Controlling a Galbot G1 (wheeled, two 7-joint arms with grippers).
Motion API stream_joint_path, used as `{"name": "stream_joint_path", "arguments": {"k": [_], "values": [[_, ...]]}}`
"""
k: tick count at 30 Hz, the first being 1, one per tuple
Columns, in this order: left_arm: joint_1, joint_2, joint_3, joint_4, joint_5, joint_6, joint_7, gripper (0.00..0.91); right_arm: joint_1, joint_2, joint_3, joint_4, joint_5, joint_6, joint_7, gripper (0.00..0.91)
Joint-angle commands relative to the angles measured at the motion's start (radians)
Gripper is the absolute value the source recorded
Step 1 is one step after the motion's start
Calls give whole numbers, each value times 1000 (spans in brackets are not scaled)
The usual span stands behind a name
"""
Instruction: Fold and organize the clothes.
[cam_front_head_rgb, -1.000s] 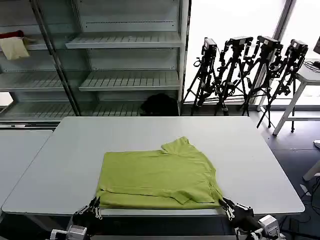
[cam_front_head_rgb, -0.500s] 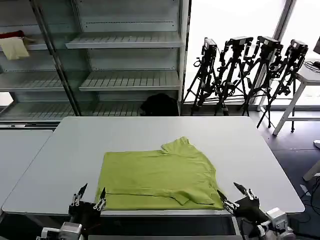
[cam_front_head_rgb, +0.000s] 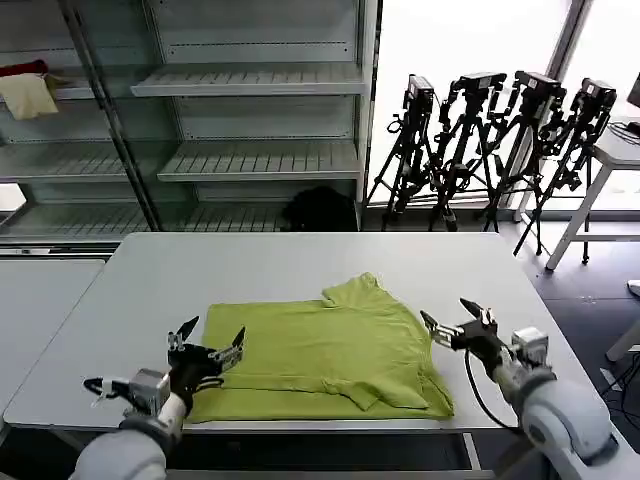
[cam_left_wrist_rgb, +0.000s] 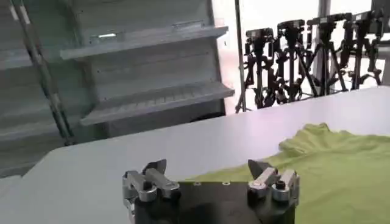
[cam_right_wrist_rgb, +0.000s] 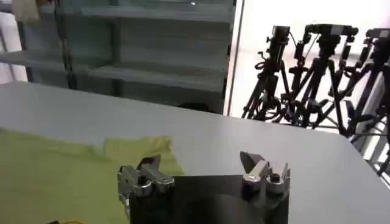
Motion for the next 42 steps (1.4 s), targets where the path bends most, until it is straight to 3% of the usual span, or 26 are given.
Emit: {"name": "stream_joint_path", "arguments": {"k": [1, 4, 9, 18, 29, 32, 37, 38, 40, 41, 42], "values": [[-242, 6, 22, 228, -108, 26, 116, 907, 389, 79, -257, -274, 22, -23, -13, 907], [-257, 5, 42, 282, -94, 27, 139, 907, 453, 108, -336, -345, -21, -23, -51, 907], [-290, -6, 60, 365, -85, 27, 161, 907, 535, 168, -419, -474, -35, -24, -67, 907], [-324, -20, 79, 473, -85, 30, 189, 907, 545, 261, -419, -601, -103, -24, -146, 907], [-333, -38, 86, 500, -97, 31, 187, 887, 519, 267, -413, -601, -123, -23, -163, 907], [-327, -42, 82, 505, -101, 30, 187, 615, 514, 263, -413, -599, -125, -23, -167, 806], [-328, -47, 72, 522, -106, 28, 192, 584, 501, 268, -410, -601, -138, -22, -173, 766], [-329, -47, 71, 526, -109, 29, 198, 544, 496, 268, -408, -600, -138, -22, -174, 746], [-330, -47, 71, 530, -113, 28, 205, 363, 490, 269, -405, -601, -142, -22, -176, 705], [-332, -48, 71, 532, -115, 28, 207, 161, 487, 268, -404, -603, -144, -22, -177, 655], [-333, -49, 72, 536, -114, 29, 208, 30, 484, 267, -402, -604, -146, -22, -178, 595]]}}
